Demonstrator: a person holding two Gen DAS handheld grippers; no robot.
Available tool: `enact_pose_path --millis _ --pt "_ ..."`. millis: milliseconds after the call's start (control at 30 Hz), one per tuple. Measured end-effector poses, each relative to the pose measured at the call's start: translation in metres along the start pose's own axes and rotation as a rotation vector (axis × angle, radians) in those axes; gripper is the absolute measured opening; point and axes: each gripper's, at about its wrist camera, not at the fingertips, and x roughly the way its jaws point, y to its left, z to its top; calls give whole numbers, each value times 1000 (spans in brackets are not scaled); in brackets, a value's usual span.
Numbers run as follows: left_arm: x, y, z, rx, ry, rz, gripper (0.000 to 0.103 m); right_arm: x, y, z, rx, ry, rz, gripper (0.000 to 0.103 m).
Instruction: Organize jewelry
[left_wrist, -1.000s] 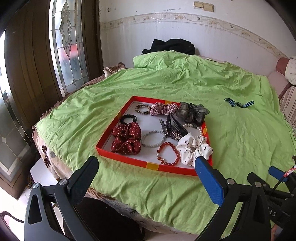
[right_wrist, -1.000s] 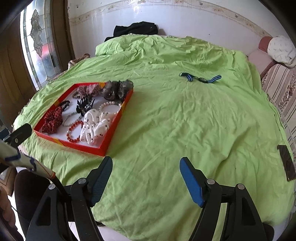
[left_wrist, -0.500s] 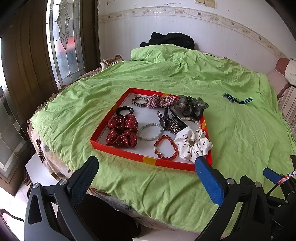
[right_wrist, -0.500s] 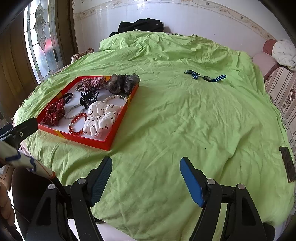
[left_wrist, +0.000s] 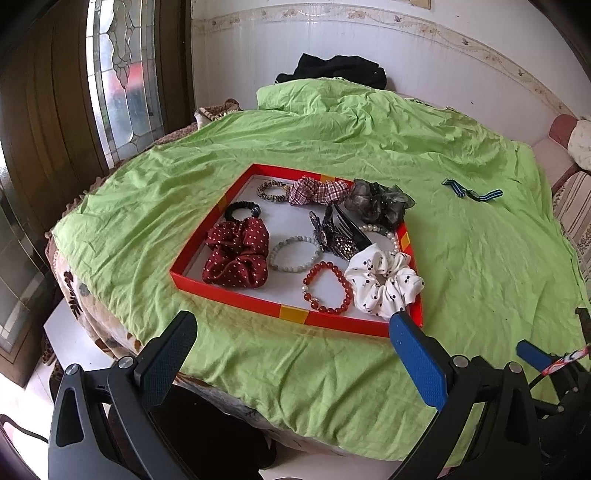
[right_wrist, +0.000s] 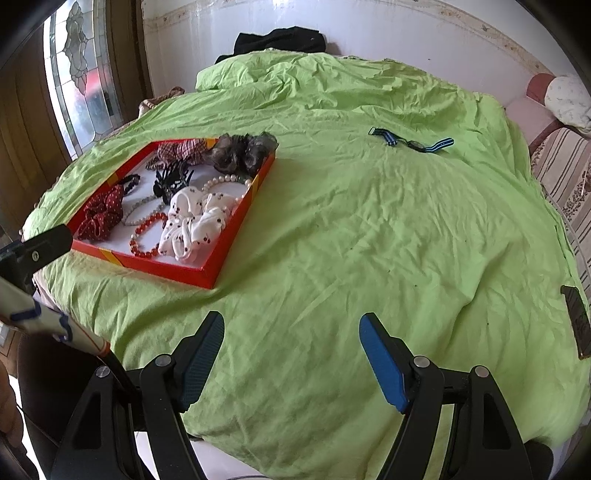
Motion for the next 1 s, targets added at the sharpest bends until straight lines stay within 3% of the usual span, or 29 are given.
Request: enact_pose_path --millis 533,1000 --pt "-4 -1 -1 14 -13 -68 103 0 10 -1 -28 -9 -23 80" --pt "1 3 -3 8 11 -75 103 1 17 -4 -47 -2 -25 80"
